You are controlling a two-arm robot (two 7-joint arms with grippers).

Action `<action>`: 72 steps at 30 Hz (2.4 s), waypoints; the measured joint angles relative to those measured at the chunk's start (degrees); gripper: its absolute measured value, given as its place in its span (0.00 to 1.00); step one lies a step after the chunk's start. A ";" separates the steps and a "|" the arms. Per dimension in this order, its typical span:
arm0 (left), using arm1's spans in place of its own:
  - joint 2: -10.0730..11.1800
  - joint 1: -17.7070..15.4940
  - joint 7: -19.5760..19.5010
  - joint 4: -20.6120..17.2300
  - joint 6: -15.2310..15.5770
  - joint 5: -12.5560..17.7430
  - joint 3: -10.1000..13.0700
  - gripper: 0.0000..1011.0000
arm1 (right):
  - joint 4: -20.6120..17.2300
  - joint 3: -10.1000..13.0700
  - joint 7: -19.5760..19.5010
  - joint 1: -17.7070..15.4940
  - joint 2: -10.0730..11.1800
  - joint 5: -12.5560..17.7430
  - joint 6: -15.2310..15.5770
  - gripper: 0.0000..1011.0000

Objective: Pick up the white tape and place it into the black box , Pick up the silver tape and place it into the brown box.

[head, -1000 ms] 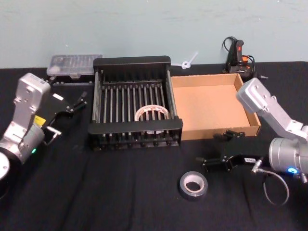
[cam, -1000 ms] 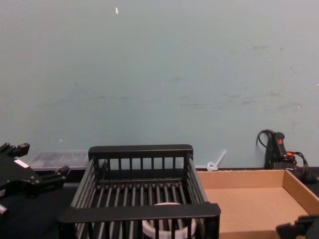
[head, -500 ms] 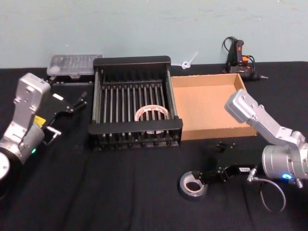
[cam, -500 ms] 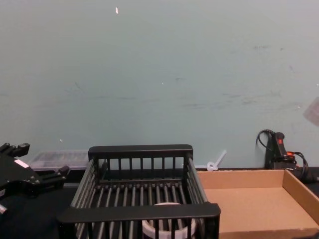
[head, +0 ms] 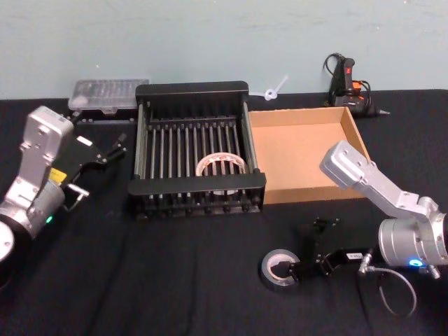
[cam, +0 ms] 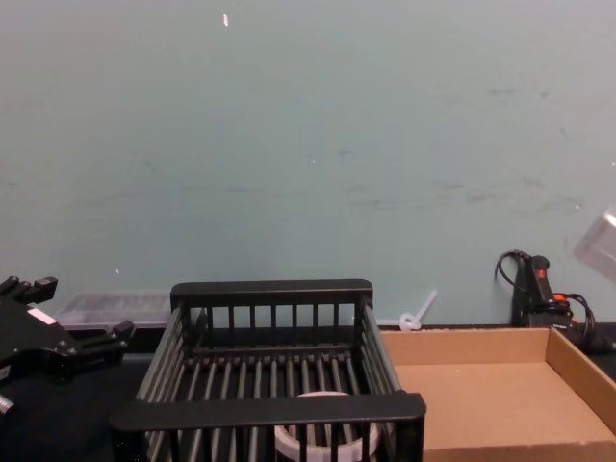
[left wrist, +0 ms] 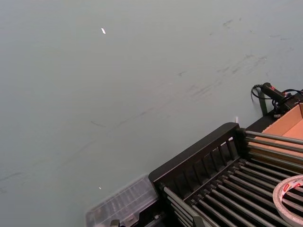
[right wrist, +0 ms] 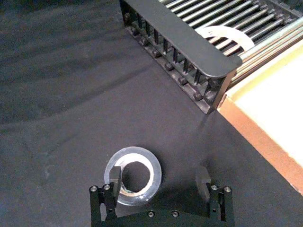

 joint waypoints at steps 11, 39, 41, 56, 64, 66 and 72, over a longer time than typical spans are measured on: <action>0.00 0.00 0.00 0.00 0.00 0.00 0.00 0.99 | 1.28 -1.27 -0.08 0.88 -0.60 -0.45 0.22 0.99; 0.00 0.00 0.00 0.00 0.00 0.00 0.00 0.99 | 4.16 -2.75 0.00 2.20 -2.38 -2.09 0.63 0.99; 0.00 0.00 0.00 0.00 0.00 0.00 0.00 0.99 | 4.16 -2.74 -0.01 2.19 -2.38 -2.09 0.63 0.99; 0.00 0.00 0.00 0.00 0.00 0.00 0.00 0.99 | 4.12 -2.71 0.04 2.16 -2.31 -2.07 0.66 0.99; 0.00 0.00 0.00 0.00 0.00 0.00 0.00 0.99 | 4.09 -2.72 0.04 2.15 -2.27 -2.09 0.73 0.89; 0.00 0.00 0.00 0.00 0.00 0.00 0.01 0.99 | 4.09 -2.72 0.04 2.16 -2.28 -2.09 0.76 0.87; 0.00 0.00 0.00 0.00 0.00 0.00 0.00 0.99 | 4.08 -2.72 0.04 2.16 -2.29 -2.09 0.76 0.70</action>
